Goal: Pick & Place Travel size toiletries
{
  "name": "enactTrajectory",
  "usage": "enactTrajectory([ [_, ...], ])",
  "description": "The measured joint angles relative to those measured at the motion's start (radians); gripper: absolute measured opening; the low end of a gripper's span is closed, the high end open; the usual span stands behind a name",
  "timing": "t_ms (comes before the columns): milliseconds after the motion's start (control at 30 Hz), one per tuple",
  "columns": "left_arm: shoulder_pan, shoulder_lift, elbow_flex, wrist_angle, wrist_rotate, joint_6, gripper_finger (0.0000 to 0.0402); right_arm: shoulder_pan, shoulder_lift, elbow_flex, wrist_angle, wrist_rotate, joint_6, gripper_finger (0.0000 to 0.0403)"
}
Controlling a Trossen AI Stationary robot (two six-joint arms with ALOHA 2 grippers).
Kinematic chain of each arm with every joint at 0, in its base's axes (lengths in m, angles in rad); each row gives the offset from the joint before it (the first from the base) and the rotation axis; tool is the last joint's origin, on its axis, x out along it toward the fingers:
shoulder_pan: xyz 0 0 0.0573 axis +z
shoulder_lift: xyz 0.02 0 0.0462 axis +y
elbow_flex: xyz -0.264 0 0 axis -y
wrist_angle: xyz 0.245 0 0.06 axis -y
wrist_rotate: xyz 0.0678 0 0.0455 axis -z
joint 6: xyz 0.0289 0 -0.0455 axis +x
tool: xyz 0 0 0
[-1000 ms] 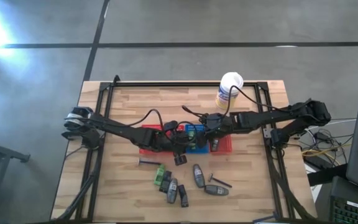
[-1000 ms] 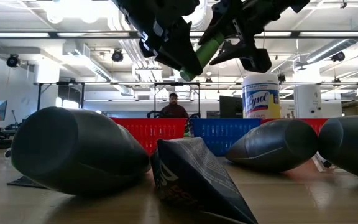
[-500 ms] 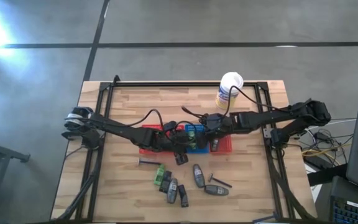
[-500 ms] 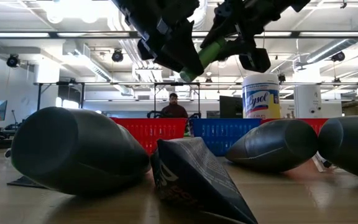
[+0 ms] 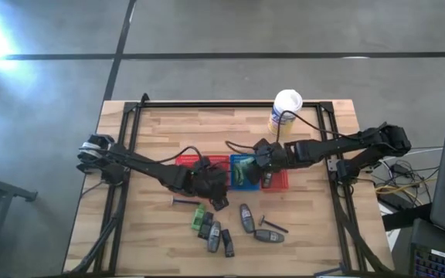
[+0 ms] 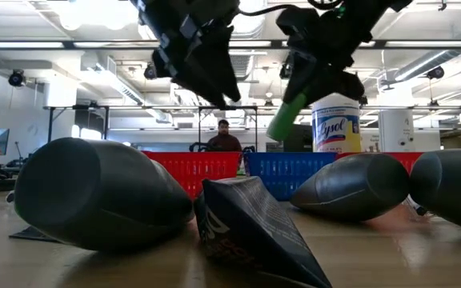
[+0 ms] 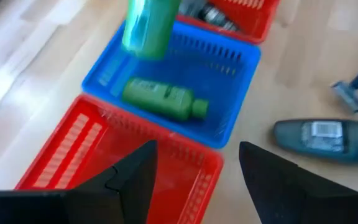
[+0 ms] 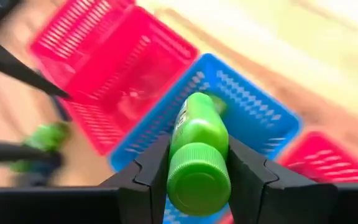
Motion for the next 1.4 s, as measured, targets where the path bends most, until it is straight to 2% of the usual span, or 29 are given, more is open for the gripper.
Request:
enactTrajectory([
  [167, -0.023, -0.009, 0.0, -0.08, -0.034, -0.126, 0.0232, 0.009, 0.008, -0.004, 0.004, 0.112, -0.101, 0.0115],
  [500, -0.03, -0.094, -0.026, -0.112, -0.054, -0.225, 0.0232, 0.026, 0.151, 0.0, -0.018, 0.118, -0.154, 0.0138],
  [633, -0.033, -0.148, -0.078, -0.121, -0.071, -0.283, 0.0232, 0.04, 0.18, 0.014, -0.045, 0.194, -0.145, 0.0139],
  [867, -0.058, -0.265, -0.211, -0.126, -0.107, -0.416, 0.0232, 0.059, 0.193, 0.054, -0.115, 0.231, -0.16, 0.0141],
  [1100, -0.083, -0.39, -0.35, -0.105, -0.136, -0.543, 0.0232, 0.061, 0.187, 0.074, -0.112, 0.203, -0.215, 0.0196],
  [1267, -0.087, -0.438, -0.409, -0.073, -0.139, -0.559, 0.0232, 0.061, 0.191, 0.086, -0.116, 0.147, -0.222, 0.0243],
  [1400, -0.09, -0.449, -0.425, -0.053, -0.139, -0.555, 0.0232, 0.067, 0.177, 0.089, -0.116, 0.142, -0.222, 0.0275],
])
